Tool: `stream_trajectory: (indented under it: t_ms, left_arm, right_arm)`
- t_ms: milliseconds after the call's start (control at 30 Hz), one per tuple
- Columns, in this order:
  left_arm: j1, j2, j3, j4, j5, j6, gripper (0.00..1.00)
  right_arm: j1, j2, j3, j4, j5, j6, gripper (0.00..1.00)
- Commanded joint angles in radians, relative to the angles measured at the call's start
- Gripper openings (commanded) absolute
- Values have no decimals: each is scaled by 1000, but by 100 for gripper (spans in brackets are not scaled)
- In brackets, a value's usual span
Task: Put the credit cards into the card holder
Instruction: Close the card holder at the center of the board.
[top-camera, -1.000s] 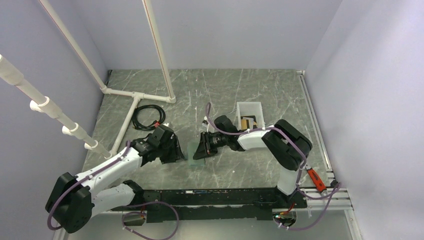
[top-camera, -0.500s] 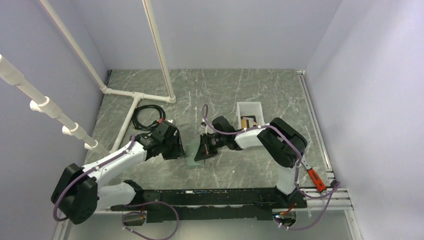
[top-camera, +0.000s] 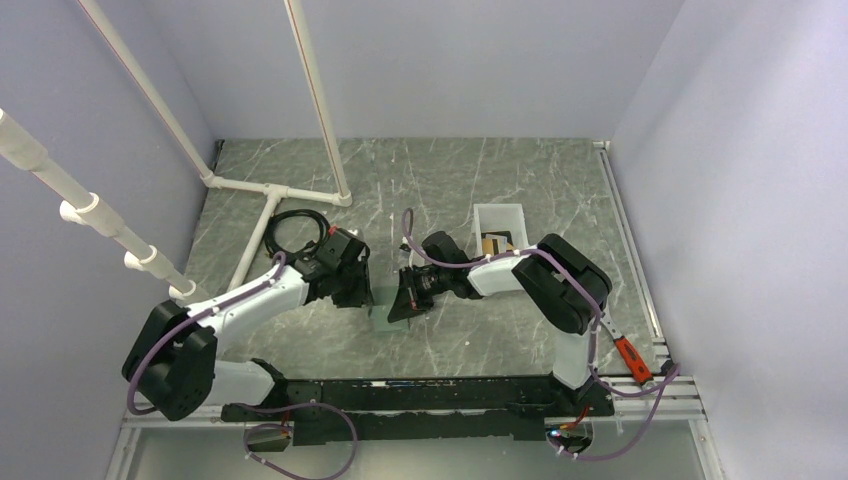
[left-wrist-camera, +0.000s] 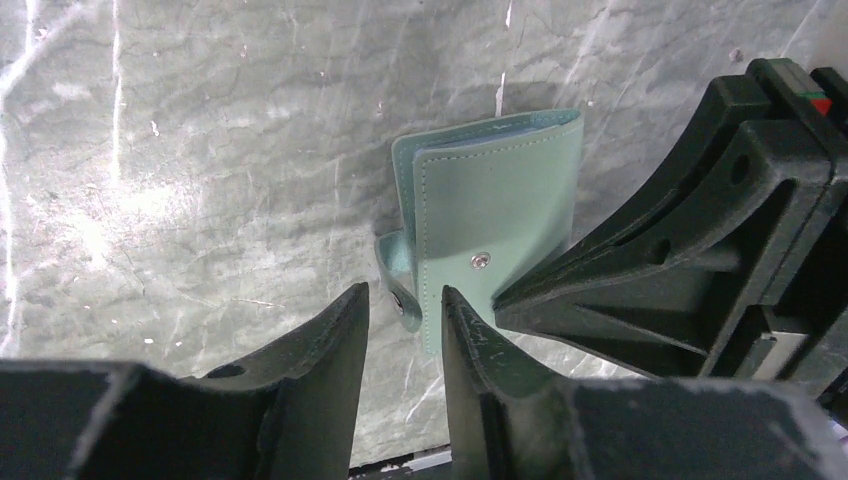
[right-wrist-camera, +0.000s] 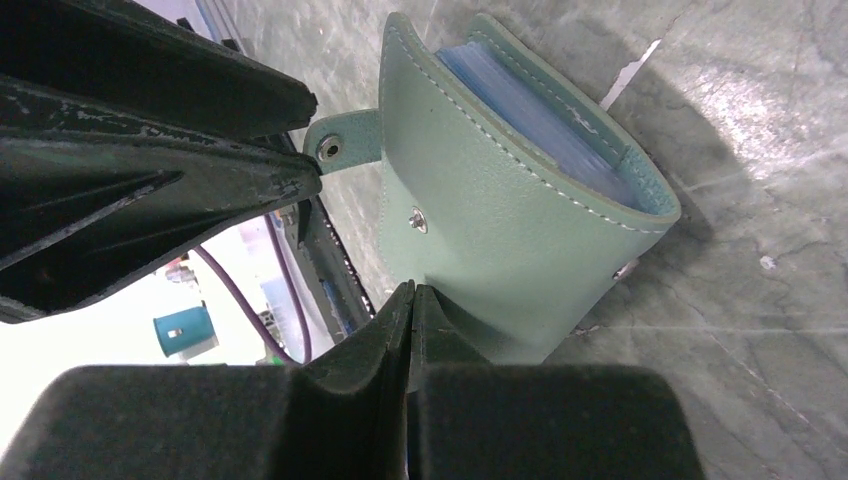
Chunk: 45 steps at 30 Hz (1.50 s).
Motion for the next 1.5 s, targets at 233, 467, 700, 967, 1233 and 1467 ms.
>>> stream_trajectory:
  t_ms: [233,467,700,967,1233,1467]
  left_arm:
    - [-2,31,36,7,-11,22,33]
    - [-8,36,42,8,-11,25,18]
    - [-9,-19,18,64,31,26,0]
    - [-10,-6,43,78,83,38,11]
    - [-9,-20,39,49,64,40,21]
    - [-9,-16,32,23,49,40,25]
  right_arm:
    - [2,28,10,-34,71,-48,1]
    - [1,32,17,-43,80,-53,1]
    - [4,40,37,-80,103,-74,0]
    - [8,48,51,-114,121,-98,0]
    - [9,48,54,-125,118,-108,0]
    - [11,51,53,-117,114,-101,0]
